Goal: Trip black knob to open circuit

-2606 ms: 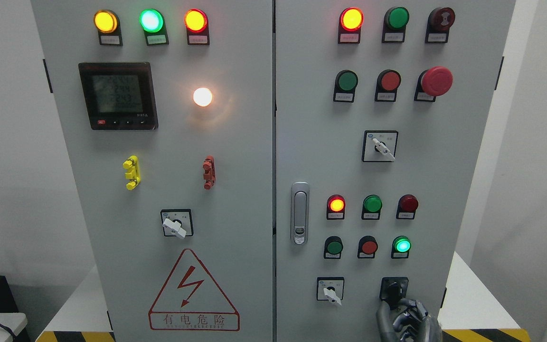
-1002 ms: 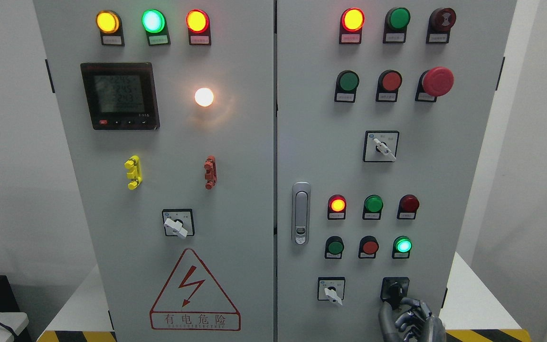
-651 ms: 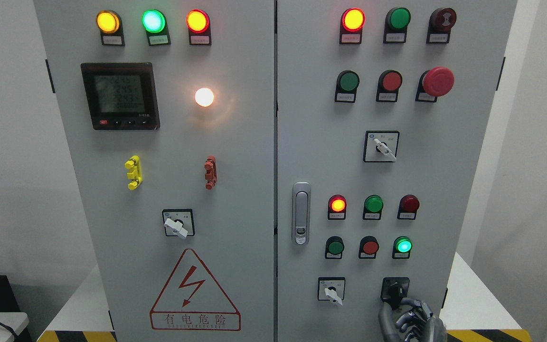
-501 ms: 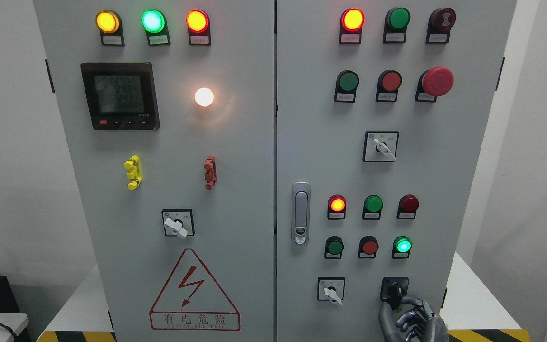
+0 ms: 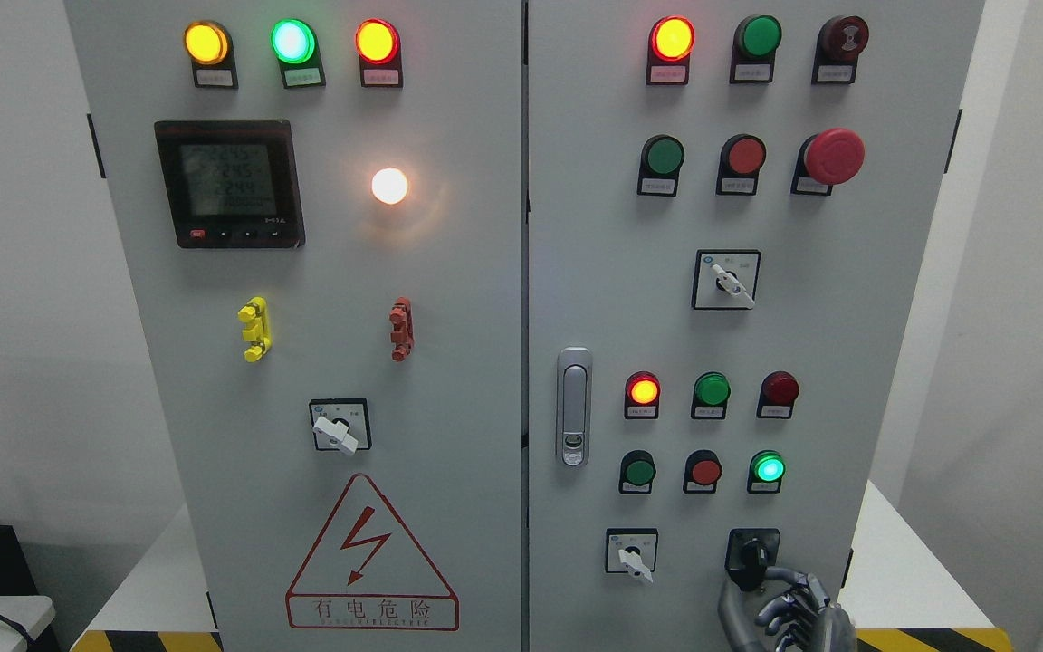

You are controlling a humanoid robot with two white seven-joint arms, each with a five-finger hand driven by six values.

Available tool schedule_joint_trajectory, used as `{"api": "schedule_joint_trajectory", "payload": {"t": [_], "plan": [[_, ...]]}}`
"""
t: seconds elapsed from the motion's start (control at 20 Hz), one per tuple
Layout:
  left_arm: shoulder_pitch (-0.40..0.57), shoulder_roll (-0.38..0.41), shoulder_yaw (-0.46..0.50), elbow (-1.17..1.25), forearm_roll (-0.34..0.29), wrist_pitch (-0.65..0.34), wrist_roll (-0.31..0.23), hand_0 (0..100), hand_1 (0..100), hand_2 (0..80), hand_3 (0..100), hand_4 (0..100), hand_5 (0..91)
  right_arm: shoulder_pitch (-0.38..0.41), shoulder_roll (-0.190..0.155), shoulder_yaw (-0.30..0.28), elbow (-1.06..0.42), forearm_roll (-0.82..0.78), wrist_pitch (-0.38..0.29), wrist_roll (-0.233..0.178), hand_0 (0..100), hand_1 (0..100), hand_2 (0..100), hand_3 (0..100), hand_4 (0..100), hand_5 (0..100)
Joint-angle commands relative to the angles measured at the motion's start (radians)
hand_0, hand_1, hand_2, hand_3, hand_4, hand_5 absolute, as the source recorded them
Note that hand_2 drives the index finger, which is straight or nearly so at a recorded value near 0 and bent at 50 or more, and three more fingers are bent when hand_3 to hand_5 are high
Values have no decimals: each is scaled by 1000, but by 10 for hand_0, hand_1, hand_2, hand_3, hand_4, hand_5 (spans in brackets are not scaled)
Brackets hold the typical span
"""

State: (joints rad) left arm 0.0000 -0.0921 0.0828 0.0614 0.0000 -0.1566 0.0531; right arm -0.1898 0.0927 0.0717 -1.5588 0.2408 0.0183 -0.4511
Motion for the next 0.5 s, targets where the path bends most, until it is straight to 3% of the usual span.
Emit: {"api": "schedule_joint_trajectory", "payload": {"t": [0.0,0.45], "plan": [[-8,0,0,0,-34,0,1,120,389,0,0,0,0,27,-36,-15,0,0,-17,-1,218,791,396,834,883,913],[-8,0,0,0,-34,0,1,120,389,0,0,0,0,82,-59,-24,-7,-1,-96,-1,217,782,301,833,883,912]]}}
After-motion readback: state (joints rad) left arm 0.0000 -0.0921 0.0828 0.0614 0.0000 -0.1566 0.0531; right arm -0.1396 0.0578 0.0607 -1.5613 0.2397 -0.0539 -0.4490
